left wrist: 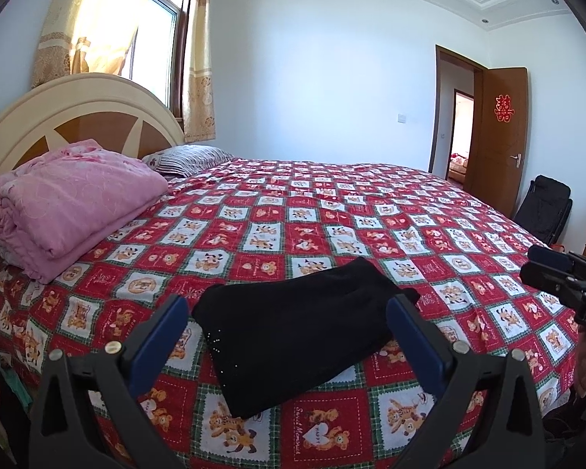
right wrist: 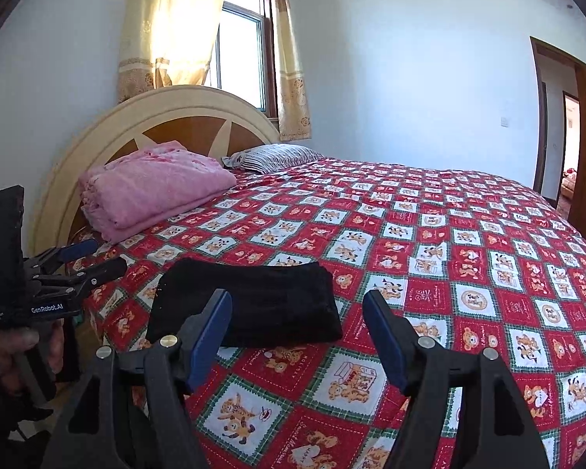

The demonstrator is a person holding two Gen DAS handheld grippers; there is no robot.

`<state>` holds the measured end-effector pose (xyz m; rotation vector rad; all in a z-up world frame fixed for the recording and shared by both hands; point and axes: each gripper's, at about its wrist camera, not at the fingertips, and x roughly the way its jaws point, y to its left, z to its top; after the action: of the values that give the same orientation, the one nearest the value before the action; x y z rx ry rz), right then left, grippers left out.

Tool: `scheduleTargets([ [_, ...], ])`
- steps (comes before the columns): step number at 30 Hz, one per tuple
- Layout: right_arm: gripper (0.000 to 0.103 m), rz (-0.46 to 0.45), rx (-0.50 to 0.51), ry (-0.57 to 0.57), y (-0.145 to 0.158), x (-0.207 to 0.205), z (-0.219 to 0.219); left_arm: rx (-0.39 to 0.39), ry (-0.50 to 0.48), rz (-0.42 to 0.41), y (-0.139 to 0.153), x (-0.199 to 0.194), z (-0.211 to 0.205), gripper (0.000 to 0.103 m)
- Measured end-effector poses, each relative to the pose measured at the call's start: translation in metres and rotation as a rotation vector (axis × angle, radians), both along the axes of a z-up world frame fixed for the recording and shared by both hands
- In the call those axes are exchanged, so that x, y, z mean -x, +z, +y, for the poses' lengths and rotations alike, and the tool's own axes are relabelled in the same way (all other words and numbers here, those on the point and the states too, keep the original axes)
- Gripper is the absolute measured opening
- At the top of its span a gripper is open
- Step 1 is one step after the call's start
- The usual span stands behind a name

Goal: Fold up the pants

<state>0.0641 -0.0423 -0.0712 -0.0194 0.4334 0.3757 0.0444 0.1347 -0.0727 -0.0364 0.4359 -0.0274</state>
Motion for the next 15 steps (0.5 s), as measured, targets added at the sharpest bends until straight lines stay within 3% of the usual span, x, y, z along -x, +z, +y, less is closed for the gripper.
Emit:
scheduleTargets([
  [15, 0.072, 0.014, -0.019, 0.01, -0.0013, 0.0002, 0.0017, -0.007, -0.015, 0.01, -0.0013, 0.0007, -0.0064, 0.103],
])
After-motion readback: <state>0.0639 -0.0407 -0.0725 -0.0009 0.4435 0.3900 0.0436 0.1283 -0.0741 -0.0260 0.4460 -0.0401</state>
